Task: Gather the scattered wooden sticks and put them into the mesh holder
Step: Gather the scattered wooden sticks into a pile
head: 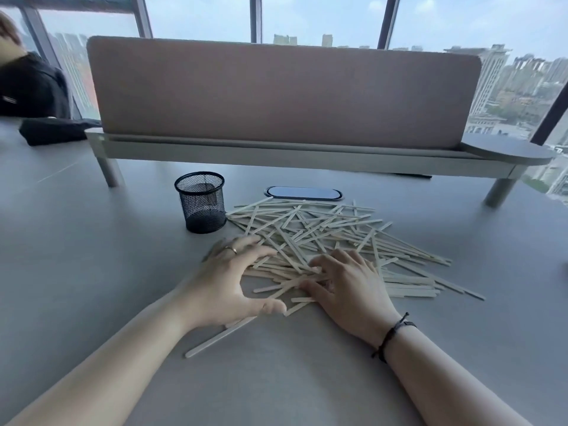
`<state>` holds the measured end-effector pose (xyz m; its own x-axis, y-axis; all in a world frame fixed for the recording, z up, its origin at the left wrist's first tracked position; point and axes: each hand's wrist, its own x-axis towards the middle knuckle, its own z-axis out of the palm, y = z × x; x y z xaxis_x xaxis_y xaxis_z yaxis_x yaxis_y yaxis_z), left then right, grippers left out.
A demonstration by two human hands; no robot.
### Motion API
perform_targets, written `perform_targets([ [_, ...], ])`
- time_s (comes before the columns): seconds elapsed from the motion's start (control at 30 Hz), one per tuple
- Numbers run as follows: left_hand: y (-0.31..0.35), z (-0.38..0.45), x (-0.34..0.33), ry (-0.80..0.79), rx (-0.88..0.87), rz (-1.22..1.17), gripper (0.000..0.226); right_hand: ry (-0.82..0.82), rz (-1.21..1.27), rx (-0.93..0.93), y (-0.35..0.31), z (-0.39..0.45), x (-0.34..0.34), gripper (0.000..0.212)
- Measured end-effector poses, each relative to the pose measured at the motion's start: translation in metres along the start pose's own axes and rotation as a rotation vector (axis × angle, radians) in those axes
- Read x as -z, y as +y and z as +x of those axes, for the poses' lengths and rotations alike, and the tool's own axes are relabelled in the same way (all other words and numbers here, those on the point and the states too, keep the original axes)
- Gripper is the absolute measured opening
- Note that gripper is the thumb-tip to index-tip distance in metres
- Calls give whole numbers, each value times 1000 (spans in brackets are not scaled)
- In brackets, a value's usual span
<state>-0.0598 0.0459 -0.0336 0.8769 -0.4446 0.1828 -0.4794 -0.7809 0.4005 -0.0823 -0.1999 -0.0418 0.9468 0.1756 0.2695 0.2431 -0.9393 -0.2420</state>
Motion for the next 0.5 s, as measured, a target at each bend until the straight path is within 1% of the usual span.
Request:
perform_targets([
  [0.07, -7, -2, 5, -183, 60, 20, 117, 0, 10, -9, 1, 0, 1, 47],
  [0.1, -9, -4, 5, -236, 80, 1, 123, 7, 15, -9, 2, -1, 2, 47],
  [0.13, -12, -5, 6, -251, 96, -31, 124, 16, 22, -10, 1, -1, 3, 46],
  [0.17, -15, -5, 6, -225, 108, -64, 120, 20, 32, -12, 1, -2, 4, 45],
  [0.23, -21, -3, 6, -88, 133, -103, 101, 21, 68, -11, -1, -2, 5, 43],
  [0.3, -25, 0, 5, 43, 138, -112, 73, 21, 109, 9, -3, -2, 6, 42],
  [0.37, -26, 1, 1, 114, 124, -135, 48, 13, 140, 32, -4, -3, 6, 43],
  [0.4, -27, 2, -2, 131, 109, -154, 39, 9, 158, 41, -4, -3, 6, 43],
  [0.43, -27, 2, -5, 136, 89, -176, 34, 10, 175, 51, -5, -2, 6, 44],
  [0.5, -24, 2, -10, 135, 44, -186, 37, 37, 204, 73, -5, -2, 6, 44],
])
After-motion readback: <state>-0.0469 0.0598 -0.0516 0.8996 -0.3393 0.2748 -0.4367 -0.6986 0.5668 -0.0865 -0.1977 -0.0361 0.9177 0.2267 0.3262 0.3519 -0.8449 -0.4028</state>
